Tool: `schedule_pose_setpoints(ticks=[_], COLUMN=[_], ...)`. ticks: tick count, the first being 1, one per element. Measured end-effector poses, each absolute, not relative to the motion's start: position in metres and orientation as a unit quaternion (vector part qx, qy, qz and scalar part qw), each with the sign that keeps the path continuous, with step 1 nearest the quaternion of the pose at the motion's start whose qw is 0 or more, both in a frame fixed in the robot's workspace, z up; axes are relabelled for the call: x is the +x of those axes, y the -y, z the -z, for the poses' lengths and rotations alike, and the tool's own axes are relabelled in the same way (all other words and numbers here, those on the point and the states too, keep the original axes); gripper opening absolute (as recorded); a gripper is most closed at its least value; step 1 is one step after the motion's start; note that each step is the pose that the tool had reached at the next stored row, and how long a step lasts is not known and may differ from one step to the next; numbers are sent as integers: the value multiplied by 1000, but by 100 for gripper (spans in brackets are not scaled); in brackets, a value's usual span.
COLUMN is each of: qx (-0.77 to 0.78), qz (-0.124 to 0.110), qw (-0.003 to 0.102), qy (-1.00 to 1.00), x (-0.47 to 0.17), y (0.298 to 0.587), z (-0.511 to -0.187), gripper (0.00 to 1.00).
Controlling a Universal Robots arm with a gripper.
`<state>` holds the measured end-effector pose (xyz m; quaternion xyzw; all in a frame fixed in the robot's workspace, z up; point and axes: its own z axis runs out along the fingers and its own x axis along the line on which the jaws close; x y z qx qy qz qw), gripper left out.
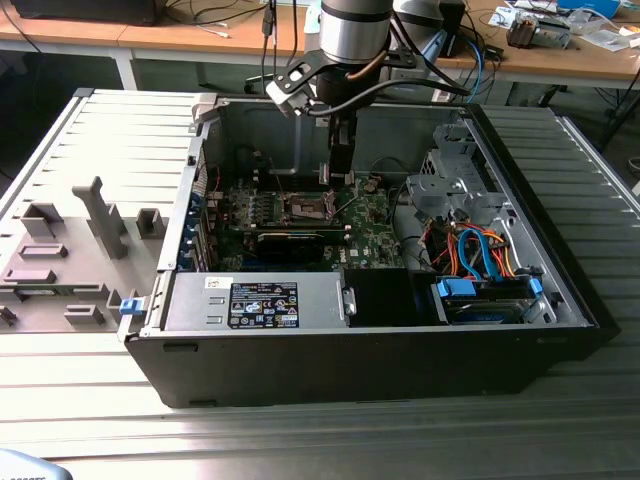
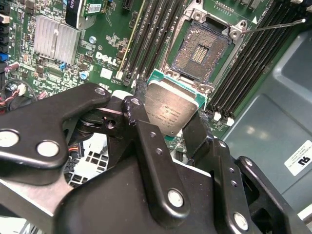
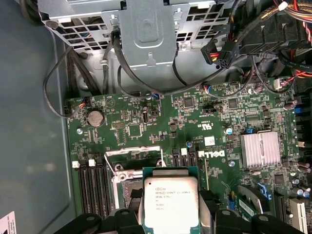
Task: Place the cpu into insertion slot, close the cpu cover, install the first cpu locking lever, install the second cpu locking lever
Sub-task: 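Place the cpu into insertion slot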
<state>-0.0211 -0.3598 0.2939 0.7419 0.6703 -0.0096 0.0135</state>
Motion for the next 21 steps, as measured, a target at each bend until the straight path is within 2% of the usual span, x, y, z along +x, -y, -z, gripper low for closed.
schedule_pose_setpoints(ticks=[21], qx=[752], qz=[10], qw=[13], qy=[-659], x=[-21], y=[360], z=[-294], gripper=[54])
